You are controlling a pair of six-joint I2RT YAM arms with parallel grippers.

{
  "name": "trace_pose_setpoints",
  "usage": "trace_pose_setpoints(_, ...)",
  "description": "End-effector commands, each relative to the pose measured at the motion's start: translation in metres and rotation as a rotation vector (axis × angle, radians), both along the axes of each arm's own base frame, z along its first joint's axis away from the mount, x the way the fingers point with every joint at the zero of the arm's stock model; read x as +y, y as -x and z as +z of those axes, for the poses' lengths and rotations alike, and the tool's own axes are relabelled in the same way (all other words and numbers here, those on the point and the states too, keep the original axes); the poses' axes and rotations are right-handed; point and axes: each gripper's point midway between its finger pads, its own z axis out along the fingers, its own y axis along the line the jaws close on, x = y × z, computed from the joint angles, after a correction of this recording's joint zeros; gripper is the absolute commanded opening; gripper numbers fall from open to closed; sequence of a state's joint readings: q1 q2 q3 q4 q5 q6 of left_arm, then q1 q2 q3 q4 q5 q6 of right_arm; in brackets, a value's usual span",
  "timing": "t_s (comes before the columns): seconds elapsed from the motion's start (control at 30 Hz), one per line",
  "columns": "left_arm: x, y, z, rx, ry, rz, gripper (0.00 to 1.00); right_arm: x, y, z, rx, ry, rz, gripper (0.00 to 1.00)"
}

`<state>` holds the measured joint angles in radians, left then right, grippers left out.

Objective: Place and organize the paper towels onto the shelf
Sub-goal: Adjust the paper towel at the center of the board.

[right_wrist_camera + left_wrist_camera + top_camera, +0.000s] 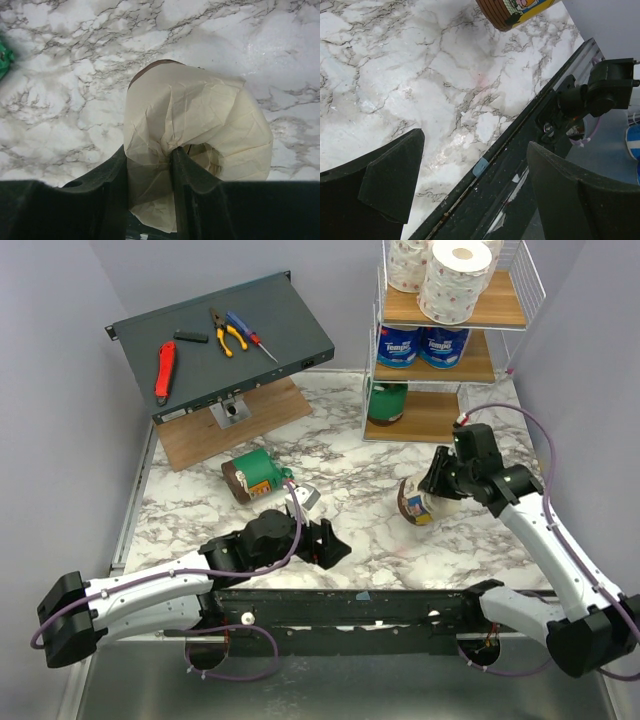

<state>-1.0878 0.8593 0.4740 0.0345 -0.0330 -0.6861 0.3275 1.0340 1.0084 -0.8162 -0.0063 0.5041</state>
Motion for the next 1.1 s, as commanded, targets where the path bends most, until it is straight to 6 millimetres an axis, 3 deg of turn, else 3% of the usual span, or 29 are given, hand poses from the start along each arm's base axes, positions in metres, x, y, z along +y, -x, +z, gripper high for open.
trace_pose_setpoints(0.0,-0.008,0.002,0.005,0.001,0.028,-0.023,0.87,-0.002,-0.025,0.014,-0.066,0.136,0.008,0.27)
trace_pose_setpoints(0.23,-0.008,0.0,-0.001,-0.006,0.01,-0.021,0.87,0.023,-0.04,0.006,-0.049,0.283,0.047,0.28)
trace_pose_setpoints(0.53,-0.009,0.0,-0.009,0.006,0.007,-0.02,0.87,0.062,-0.044,-0.017,-0.038,0.385,0.102,0.28)
trace_pose_setpoints(1.07,-0.008,0.001,-0.021,0.023,-0.015,-0.016,0.88,0.061,-0.039,-0.052,0.02,0.449,0.138,0.3)
